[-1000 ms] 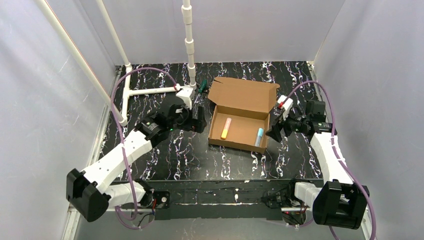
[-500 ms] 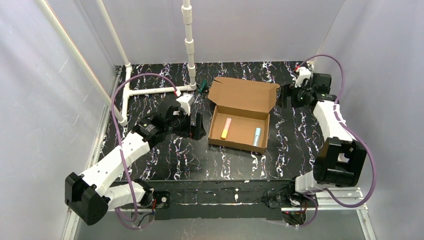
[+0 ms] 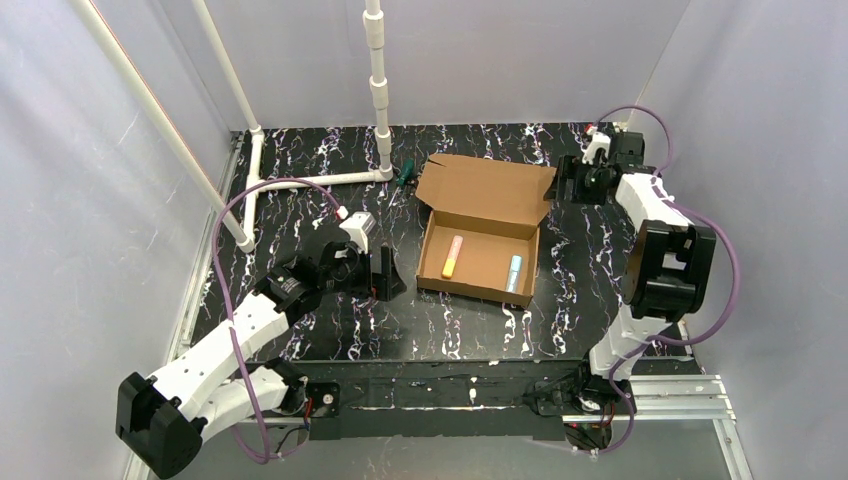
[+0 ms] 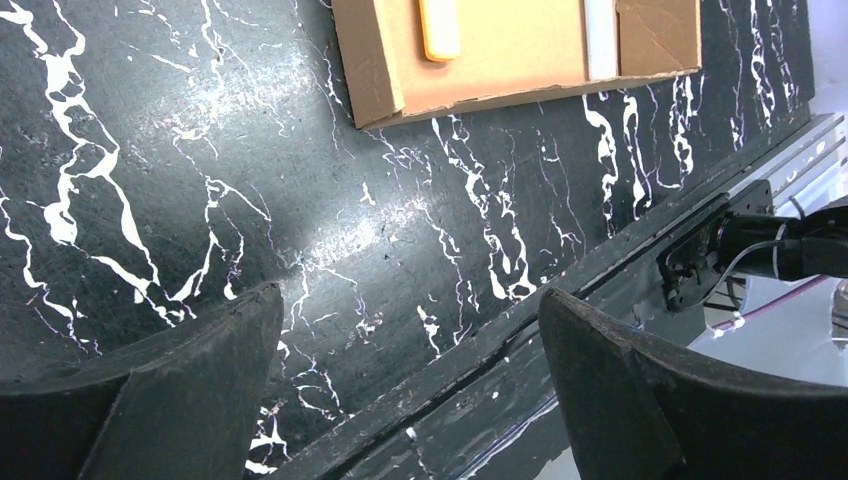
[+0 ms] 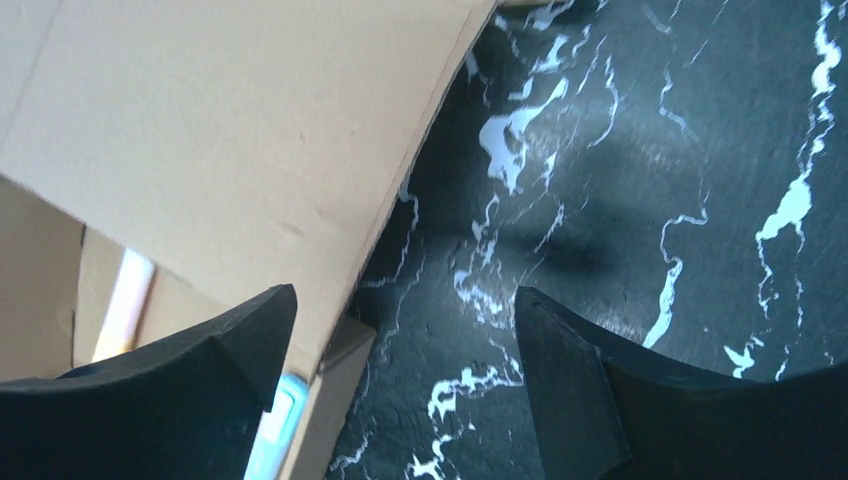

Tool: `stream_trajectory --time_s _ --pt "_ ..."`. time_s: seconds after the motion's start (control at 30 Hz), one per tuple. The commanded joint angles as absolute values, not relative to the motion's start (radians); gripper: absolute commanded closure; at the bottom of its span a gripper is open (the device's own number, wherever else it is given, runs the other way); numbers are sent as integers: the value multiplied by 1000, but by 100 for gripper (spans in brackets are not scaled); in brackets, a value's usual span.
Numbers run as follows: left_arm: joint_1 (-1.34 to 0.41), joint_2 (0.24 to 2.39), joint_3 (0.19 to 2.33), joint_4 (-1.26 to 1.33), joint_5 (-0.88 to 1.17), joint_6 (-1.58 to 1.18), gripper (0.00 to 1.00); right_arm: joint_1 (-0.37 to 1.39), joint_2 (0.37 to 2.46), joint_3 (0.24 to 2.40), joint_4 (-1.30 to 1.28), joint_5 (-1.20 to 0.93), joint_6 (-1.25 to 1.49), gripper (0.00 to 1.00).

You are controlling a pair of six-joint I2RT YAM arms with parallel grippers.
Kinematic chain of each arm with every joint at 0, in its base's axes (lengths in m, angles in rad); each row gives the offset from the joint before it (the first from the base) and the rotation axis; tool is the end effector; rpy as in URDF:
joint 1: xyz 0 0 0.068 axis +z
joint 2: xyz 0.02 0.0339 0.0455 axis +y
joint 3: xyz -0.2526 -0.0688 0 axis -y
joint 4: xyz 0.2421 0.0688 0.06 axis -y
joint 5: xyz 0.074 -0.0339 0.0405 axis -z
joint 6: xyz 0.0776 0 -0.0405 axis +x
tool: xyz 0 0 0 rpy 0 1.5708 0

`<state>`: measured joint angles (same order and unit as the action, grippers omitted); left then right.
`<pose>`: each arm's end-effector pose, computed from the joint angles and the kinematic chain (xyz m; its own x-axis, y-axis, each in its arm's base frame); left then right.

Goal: Fold the paper box

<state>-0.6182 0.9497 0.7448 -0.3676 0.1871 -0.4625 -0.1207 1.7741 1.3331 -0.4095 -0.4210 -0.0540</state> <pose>0.1942 -0.1558 0.2470 -0.7060 -0.0358 -0.7073 0.4267 0.7756 -0.4652 0.4119 -0.0180 0.2030 -0.7365 0.0397 -0.6752 -0.1978 0.9420 0.2711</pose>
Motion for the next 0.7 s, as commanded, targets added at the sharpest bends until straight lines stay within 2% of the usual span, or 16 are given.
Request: stream_trajectory --time_s 0.0,0.13,0.23,0.33,0.4,0.5,0.53,0.67 --pt "-615 930 746 -350 168 -489 2 -94 1832 1446 -338 -352 100 14" --pt "-615 933 747 -330 174 -529 2 -62 1929 1502 -348 -285 165 19" --pt "-615 936 732 -280 223 -588 2 -46 1947 1481 -310 -242 203 32" --pt "-615 934 707 -225 238 -641 2 -46 1932 1431 -256 -190 228 54" --pt "-615 943 705 -212 240 -651 2 -48 1898 1385 -207 -164 241 75" --pt "-614 955 714 -217 223 -653 2 -47 1835 1312 -116 -173 273 95" --pt "-614 960 716 -212 219 -657 2 -47 1815 1294 -94 -185 289 99" --pt "-608 983 741 -172 206 -661 2 -56 1715 1217 3 -247 332 99"
